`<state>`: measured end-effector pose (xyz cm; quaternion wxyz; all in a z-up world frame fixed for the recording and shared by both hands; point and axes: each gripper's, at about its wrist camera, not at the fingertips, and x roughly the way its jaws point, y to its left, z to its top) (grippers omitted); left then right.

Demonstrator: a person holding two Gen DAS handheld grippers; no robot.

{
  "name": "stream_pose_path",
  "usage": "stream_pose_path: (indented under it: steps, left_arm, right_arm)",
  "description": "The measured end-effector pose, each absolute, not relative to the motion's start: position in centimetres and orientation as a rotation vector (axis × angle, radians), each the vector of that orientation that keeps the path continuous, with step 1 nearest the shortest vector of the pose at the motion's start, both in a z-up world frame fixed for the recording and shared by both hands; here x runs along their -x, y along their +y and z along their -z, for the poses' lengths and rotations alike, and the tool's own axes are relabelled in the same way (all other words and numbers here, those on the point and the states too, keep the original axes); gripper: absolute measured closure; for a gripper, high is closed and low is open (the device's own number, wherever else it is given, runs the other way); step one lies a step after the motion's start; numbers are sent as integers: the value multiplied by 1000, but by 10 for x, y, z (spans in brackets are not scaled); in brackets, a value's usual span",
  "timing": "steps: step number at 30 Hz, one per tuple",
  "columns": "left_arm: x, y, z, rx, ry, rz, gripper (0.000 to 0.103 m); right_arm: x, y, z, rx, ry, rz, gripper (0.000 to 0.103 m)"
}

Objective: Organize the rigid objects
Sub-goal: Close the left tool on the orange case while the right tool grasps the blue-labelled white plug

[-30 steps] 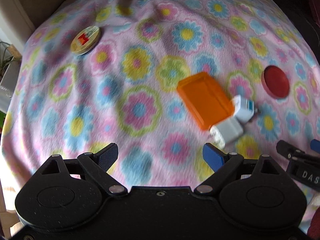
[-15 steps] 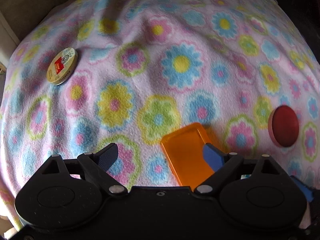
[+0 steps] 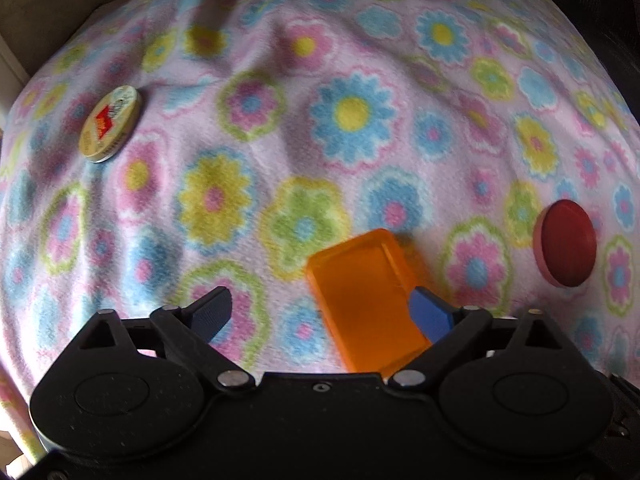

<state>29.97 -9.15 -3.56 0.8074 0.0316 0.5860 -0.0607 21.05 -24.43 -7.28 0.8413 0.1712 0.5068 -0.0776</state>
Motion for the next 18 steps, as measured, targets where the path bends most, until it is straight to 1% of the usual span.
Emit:
stream_pose_path:
  steps: [4, 6, 10, 13, 16, 18]
  left_arm:
    - [-301, -107, 50, -94, 1278, 115, 8]
    - [-303, -112, 57, -91, 1287, 113, 5]
    - [-309, -118, 70, -112, 1309, 89, 5]
    - [-310, -120, 83, -144, 1308, 83, 2]
    - [-311, -123, 86, -149, 1293, 91, 2]
    - [-314, -124, 88, -148, 1294, 93, 2]
  right_arm:
    - [-192, -252, 69, -254, 1086, 273, 54]
    - [-188, -254, 73, -242, 1084, 282, 54]
    - [-193, -252, 84, -216, 1096, 299, 54]
    - [-192, -252, 86, -214, 1079, 310, 54]
    - [-192, -252, 87, -213, 1072, 311, 53]
    - [-191, -251, 89, -218, 1059, 312, 50]
